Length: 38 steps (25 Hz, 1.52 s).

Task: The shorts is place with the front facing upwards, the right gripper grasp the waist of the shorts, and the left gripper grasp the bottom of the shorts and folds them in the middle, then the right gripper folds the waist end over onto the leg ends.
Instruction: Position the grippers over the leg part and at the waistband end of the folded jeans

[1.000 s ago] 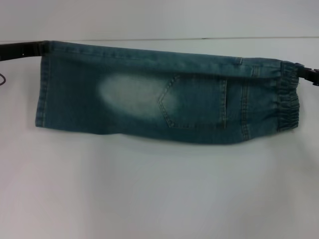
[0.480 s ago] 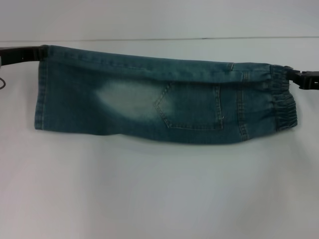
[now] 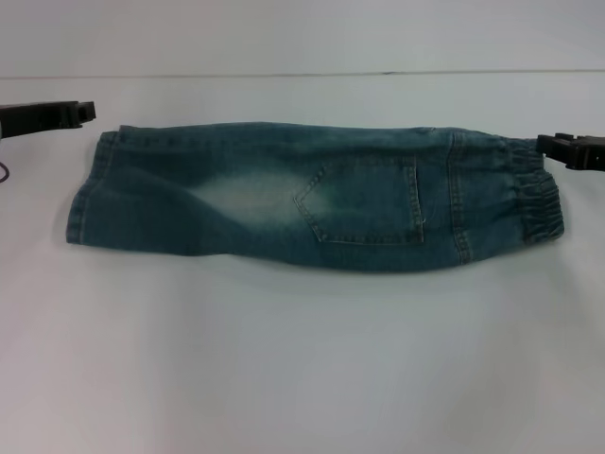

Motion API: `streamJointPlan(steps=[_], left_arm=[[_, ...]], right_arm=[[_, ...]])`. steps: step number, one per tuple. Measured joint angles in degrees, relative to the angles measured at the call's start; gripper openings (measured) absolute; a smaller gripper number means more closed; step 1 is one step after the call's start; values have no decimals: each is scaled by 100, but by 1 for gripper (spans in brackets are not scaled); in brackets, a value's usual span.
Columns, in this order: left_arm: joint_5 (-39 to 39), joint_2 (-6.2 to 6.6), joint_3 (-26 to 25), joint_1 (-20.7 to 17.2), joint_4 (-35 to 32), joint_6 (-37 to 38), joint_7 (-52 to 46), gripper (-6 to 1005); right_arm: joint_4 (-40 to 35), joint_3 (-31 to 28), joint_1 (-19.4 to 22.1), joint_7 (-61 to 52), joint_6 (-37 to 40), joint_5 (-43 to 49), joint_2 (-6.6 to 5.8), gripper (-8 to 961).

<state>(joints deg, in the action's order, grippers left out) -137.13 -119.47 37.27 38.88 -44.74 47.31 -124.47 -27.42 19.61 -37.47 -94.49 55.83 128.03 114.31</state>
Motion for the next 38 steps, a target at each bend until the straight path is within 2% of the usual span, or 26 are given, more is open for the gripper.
streamJointPlan(steps=[2,5,8,9,10,13,16,18,21,26,29,33,38], left_arm=[[18,0,-11,-31,-20,7,4,110],[44,-3,-22,-76,-84,71,21,333],[289,-50,-16,-178,-260,343,297,449],[421,-60,-15,-210,-316,475,432,488],[610,-73,-23,-266,-403,667,624,526],[1133,-93,-26,-403,-589,1404,1174,661],[1507,-81,-27,-497,-657,2242,1651,805],[1560,-62,-16,-496,-651,2901,1862,829],[1532,-63,91,-461,-600,3708,2077,865],[1534,-148,456,-468,-553,4408,2413,924],[1534,-180,558,-490,-454,4468,2596,935],[1536,-185,568,-492,-333,4466,2721,934],[1535,-193,571,-490,-324,4446,2772,932]], right_arm=[[0,-15,15,-1,-3,-2,6,276],[-1,-24,58,-8,58,-94,9,333],[-98,-13,127,-120,278,-196,-52,390],[-218,14,171,-342,525,-205,-135,409],[-218,14,171,-342,525,-205,-135,428],[-457,39,246,-756,994,-174,-298,485],[-775,196,316,-1206,1473,-141,-460,628],[-1003,366,365,-1510,1827,-136,-575,723],[-1312,647,396,-1963,2431,-84,-736,944],[-2048,1333,274,-2672,3273,418,-900,946],[-2361,1552,34,-3012,3587,1063,-903,944],[-2288,1703,-315,-3351,3630,1758,-806,942],[-2103,1998,-519,-3566,3301,2223,-521,941]])
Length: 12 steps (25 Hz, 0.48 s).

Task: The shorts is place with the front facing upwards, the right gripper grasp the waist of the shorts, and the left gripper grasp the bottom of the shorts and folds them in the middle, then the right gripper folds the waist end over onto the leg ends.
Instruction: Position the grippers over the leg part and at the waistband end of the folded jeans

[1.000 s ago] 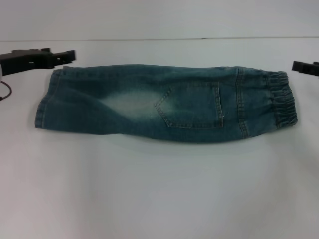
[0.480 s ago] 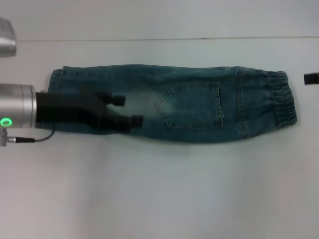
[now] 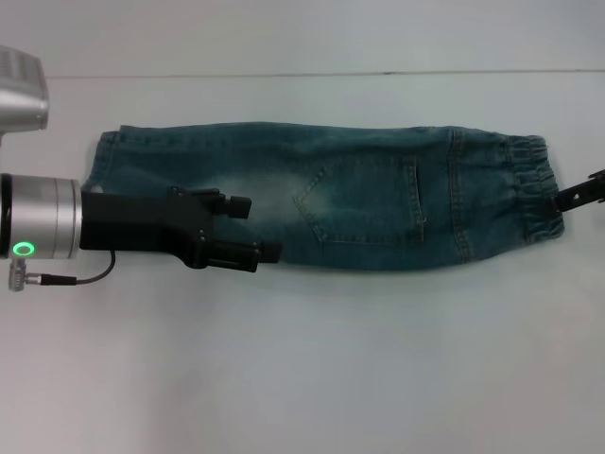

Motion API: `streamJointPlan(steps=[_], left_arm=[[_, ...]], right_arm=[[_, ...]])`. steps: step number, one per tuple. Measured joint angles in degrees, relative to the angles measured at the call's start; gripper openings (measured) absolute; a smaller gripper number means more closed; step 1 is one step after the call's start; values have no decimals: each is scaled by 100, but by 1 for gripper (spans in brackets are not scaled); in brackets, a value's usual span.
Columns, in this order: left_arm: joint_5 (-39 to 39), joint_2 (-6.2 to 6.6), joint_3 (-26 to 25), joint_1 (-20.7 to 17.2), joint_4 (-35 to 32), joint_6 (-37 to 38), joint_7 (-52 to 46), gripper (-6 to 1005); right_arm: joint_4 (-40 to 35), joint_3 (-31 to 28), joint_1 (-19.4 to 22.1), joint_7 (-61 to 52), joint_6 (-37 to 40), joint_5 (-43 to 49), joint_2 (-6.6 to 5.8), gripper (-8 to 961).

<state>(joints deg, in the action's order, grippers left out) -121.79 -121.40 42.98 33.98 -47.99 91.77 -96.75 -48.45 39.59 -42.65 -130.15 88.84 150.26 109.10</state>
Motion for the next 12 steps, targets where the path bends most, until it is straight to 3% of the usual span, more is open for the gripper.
streamJointPlan(steps=[4,12], left_arm=[[0,-11,27,15,4,-2,11,933],[45,-15,-13,17,31,-125,-12,933]], right_arm=[[3,108,-21,-4,-323,152,161,941],[3,162,17,57,-849,157,214,941]])
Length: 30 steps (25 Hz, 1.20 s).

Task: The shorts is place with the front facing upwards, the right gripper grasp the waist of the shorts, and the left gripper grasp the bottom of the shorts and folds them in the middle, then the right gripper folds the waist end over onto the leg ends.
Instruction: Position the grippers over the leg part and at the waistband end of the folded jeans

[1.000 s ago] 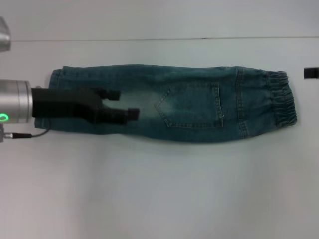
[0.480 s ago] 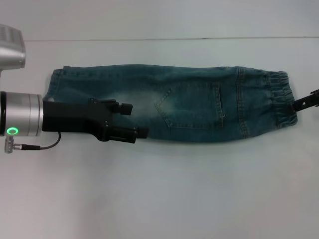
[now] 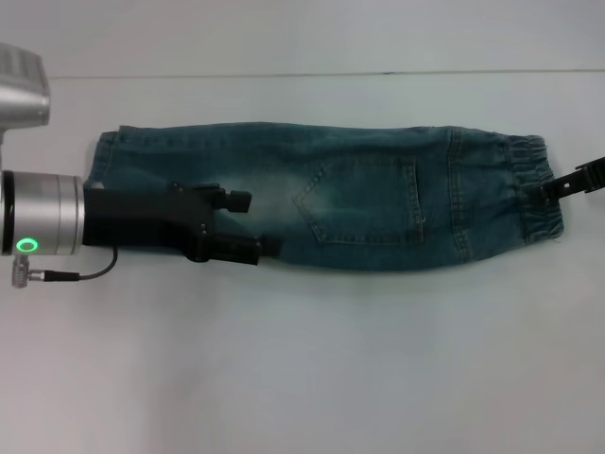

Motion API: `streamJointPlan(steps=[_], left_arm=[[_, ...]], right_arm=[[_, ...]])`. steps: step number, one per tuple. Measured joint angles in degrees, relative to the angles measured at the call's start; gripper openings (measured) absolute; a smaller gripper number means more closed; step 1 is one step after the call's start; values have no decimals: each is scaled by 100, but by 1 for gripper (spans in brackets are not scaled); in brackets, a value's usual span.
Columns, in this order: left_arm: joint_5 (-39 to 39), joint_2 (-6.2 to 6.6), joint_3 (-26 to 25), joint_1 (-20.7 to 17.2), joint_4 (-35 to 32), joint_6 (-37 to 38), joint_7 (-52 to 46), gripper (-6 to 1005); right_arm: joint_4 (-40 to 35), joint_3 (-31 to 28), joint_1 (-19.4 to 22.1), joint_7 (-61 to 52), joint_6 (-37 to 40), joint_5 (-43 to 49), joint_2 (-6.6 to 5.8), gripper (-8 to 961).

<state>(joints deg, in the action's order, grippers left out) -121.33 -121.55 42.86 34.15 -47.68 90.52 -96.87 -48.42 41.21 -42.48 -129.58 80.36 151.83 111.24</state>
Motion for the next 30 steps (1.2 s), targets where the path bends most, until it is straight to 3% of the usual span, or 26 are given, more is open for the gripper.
streamJointPlan(steps=[5,19,30], left_arm=[[5,-10,-14,-12,44,-95,-9,932],[23,-31,-40,-32,40,-194,-10,932],[23,-44,-58,-32,39,-193,-24,933]], right_arm=[[161,0,15,91,-198,-17,7,941],[694,-38,-34,523,-803,-86,170,942],[915,-16,-4,698,-1173,-356,182,942]])
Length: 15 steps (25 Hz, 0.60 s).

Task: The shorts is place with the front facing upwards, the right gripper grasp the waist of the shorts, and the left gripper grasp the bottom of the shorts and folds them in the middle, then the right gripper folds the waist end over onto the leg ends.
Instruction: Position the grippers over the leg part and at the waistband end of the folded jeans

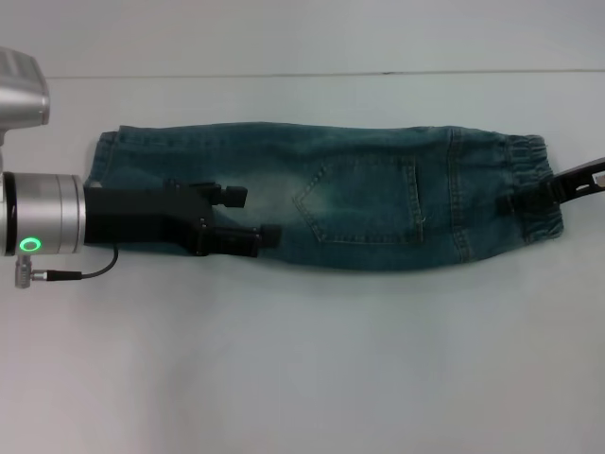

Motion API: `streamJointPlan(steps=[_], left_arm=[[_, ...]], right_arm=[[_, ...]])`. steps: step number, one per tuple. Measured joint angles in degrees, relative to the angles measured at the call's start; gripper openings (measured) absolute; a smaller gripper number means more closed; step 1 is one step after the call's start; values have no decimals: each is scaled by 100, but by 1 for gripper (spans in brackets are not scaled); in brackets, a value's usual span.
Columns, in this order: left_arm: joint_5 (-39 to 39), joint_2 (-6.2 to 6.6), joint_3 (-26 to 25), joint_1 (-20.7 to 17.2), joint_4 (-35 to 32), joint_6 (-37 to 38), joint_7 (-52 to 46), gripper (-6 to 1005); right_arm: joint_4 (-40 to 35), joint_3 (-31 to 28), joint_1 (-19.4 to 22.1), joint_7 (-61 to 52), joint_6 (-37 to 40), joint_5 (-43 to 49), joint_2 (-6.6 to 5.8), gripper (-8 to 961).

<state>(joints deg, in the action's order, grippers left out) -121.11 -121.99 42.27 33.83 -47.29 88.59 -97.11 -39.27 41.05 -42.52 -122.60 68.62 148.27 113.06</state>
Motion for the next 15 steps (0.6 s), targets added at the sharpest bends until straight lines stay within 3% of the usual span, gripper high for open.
streamJointPlan(steps=[15], left_arm=[[0,-18,0,-8,43,0,0,932]], right_arm=[[128,-35,41,130,109,-49,43,897]])
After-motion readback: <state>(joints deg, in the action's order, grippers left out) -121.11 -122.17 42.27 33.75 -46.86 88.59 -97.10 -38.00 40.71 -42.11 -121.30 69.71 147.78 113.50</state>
